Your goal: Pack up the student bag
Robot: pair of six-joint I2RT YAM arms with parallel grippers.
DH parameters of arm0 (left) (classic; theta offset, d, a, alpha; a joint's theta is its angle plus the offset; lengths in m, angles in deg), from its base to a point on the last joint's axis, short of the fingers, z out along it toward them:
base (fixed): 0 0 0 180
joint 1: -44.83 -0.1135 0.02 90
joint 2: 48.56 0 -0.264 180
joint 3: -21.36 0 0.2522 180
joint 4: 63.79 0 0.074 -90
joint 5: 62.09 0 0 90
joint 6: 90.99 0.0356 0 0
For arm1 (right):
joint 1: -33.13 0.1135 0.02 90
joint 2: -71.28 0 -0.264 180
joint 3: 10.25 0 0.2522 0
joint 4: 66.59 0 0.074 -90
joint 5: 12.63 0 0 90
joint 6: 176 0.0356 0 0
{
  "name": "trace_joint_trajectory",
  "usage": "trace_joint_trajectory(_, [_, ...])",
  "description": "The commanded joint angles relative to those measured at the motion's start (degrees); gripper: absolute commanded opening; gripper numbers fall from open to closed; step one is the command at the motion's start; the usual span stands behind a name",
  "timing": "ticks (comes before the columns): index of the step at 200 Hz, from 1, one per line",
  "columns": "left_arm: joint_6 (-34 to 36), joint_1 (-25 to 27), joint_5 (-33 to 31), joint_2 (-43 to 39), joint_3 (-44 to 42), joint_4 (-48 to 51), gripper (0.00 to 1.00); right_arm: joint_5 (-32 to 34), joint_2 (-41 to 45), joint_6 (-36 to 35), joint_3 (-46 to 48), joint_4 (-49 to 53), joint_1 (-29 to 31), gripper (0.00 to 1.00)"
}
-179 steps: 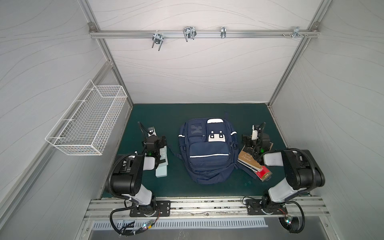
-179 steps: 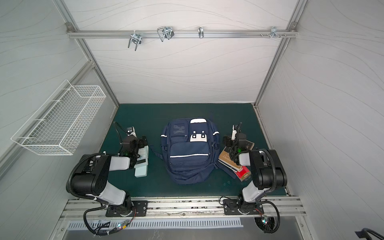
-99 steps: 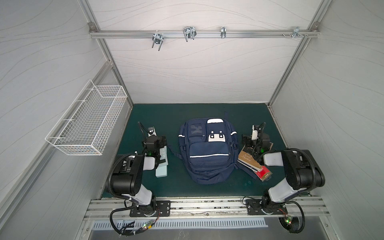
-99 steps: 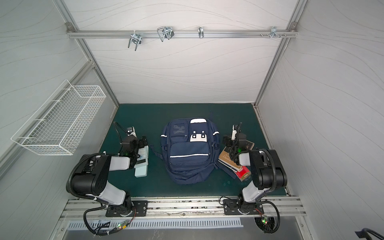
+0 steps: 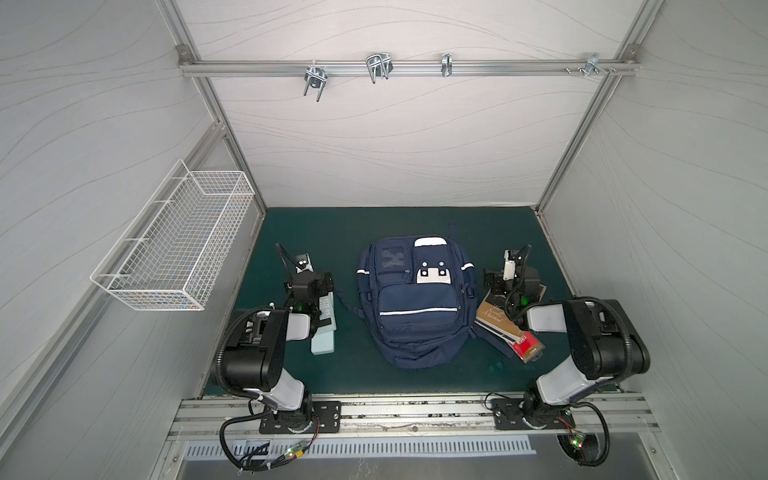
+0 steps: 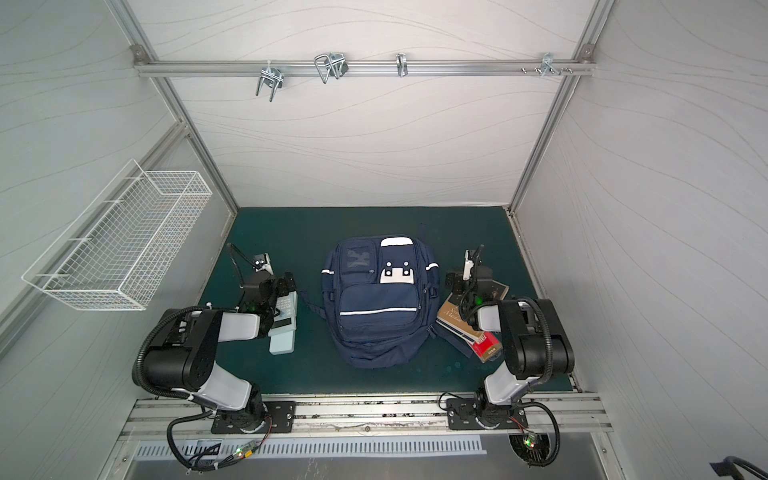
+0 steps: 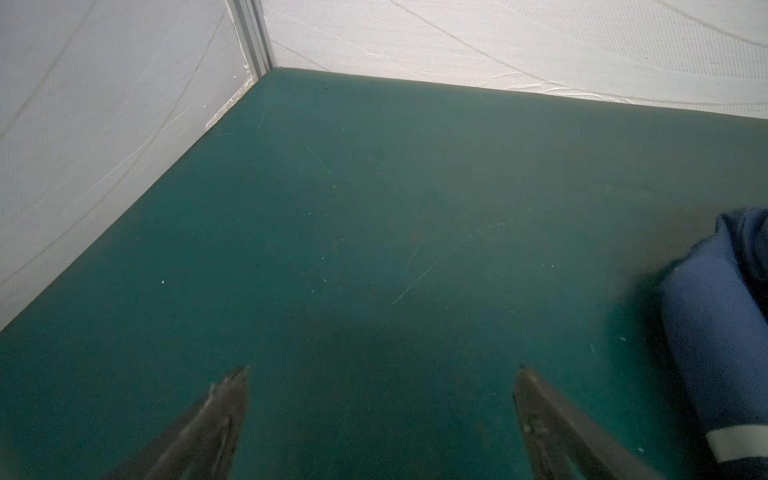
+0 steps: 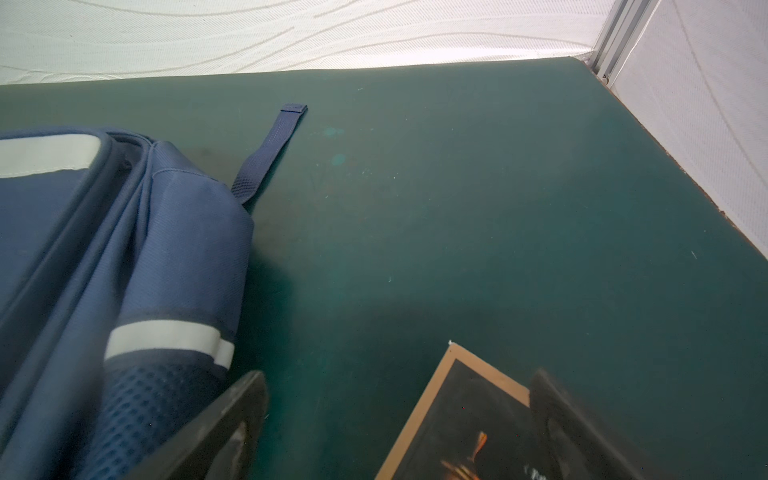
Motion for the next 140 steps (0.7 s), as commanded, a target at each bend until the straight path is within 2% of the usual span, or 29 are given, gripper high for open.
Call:
trace_joint_trajectory(1, [0.33,-0.34,0.42,-0.18,1.03,-1.78,0.99,-0.57,1.23,-0.97,0.4,-0.54,0.08,0.99])
trace_joint_trajectory(34, [0.39,-0.36,-0.14,-0.6,1.13,-1.96,0.99,-0.54,1.31,-0.97,0.47,-0.62,0.08,0.99])
trace_joint_trajectory(53, [0.25,-0.36,-0.37,-2.24,2.75,2.61,0.99,-0.64,1.3,-0.96,0.47,-0.62,0.02,0.99])
trace_joint_trajectory(65, [0.13,-0.27,-1.81,-3.94,6.32,9.82,0.99,-0.64,1.32,-1.05,0.55,-0.7,0.04,0.99])
trace_joint_trajectory(72, [-0.06,0.1,-3.69,-5.63,9.89,17.77,0.99,1.02,2.07,-0.95,0.5,-1.76,0.39,0.99])
trace_joint_trajectory(75, [-0.29,0.37,-4.93,-6.55,11.48,21.39,0.99,2.16,3.8,-1.28,-0.09,0.53,1.19,0.99])
trace_joint_trajectory(83, [-2.08,1.18,-9.14,-9.26,15.83,29.95,0.98,6.45,9.39,-1.94,-5.48,15.39,3.23,0.99])
trace_joint_trajectory(91, [-6.69,1.86,-11.78,-11.83,19.37,36.14,0.98,11.58,14.07,1.21,-12.85,30.82,5.44,0.99])
trace_joint_trajectory(97, [-11.99,1.84,-10.88,-13.58,23.08,43.59,0.96,14.46,16.8,5.56,-19.18,42.45,6.55,0.99])
trace_joint_trajectory(103, [-17.26,1.96,-8.63,-14.93,27.04,51.34,0.91,14.65,18.64,10.06,-25.17,53.7,6.99,0.99])
trace_joint_trajectory(110, [-23.25,2.53,-5.1,-16.03,29.97,59.23,0.85,11.42,20.3,15.8,-30.36,63.16,7.2,0.99])
trace_joint_trajectory(119, [-29.29,4.52,-2.12,-17.77,31.86,65.49,0.79,8.11,21.8,21.27,-31.53,66.83,7.06,0.99])
trace_joint_trajectory(127, [-34.31,7.7,-0.68,-20.08,31.47,69.0,0.79,6.84,23.14,30.09,-30.39,68.94,6.33,0.99])
trace_joint_trajectory(131, [-36.33,9.55,0.38,-21.62,30.51,69.64,0.79,2.03,23.65,33.88,-30.09,70.38,4.48,0.99])
trace_joint_trajectory(140, [-40.59,14.56,1.19,-25.27,27.77,71.12,0.8,-12.48,23.66,36.0,-28.59,69.83,0.64,0.99])
